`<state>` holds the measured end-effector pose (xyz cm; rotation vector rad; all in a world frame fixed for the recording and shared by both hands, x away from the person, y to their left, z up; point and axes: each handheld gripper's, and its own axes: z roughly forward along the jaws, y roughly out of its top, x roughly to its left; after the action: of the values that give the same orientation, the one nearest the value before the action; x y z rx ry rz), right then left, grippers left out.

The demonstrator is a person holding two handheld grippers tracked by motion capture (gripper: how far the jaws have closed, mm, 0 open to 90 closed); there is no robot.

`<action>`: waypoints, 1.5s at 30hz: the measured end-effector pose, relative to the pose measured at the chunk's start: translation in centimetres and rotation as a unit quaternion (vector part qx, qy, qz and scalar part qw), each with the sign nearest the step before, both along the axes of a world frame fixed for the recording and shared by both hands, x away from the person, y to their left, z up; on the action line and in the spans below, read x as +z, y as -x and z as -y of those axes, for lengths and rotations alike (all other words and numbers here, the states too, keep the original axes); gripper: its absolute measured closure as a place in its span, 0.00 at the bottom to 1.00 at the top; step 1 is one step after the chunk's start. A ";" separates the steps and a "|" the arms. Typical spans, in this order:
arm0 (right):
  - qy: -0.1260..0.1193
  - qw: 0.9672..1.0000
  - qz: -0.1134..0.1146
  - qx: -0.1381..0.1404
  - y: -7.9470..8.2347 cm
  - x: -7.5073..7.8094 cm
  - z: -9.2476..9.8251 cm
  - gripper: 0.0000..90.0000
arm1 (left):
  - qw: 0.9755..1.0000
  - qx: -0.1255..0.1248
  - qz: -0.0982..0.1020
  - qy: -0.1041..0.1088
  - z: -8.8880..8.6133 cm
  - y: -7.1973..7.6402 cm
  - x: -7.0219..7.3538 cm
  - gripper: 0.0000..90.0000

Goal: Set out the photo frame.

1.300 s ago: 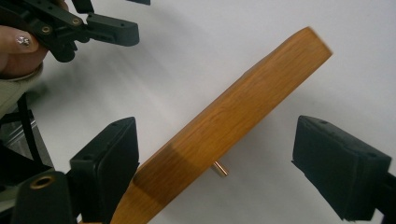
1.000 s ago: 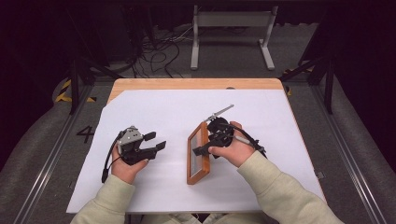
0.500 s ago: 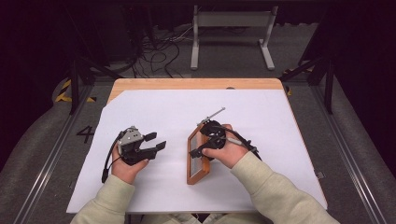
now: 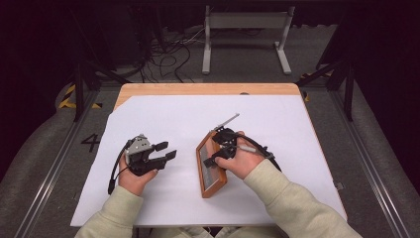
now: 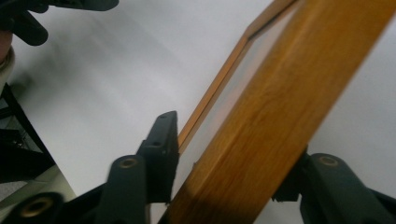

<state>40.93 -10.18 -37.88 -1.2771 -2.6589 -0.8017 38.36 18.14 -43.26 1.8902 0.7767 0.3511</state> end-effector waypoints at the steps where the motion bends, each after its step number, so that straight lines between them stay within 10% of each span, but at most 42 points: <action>1: 0.003 1.000 0.000 0.002 0.0 0.1 0.1 0.64 | 1.000 -0.002 0.003 -0.001 0.0 0.0 0.0 0.56; 19: 0.016 0.998 0.000 0.059 -0.2 1.4 0.1 0.80 | 1.000 -0.001 0.003 0.005 -0.2 0.1 0.1 0.58; 27: 0.050 0.988 0.046 0.136 -0.6 4.1 1.0 0.80 | 1.000 0.004 0.006 0.005 -0.5 0.2 0.1 0.58; 34: 0.093 0.964 0.082 0.236 -0.9 7.6 1.1 0.80 | 1.000 0.009 0.006 0.003 -0.9 0.3 0.1 0.58; 45: 0.089 0.939 0.114 0.313 -2.1 8.6 0.9 0.81 | 1.000 0.009 0.010 0.002 -0.9 0.3 0.1 0.58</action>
<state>43.03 -11.12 -29.24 -0.2968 -3.0900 -0.6436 38.09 19.08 -43.20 1.8736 0.7812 0.3793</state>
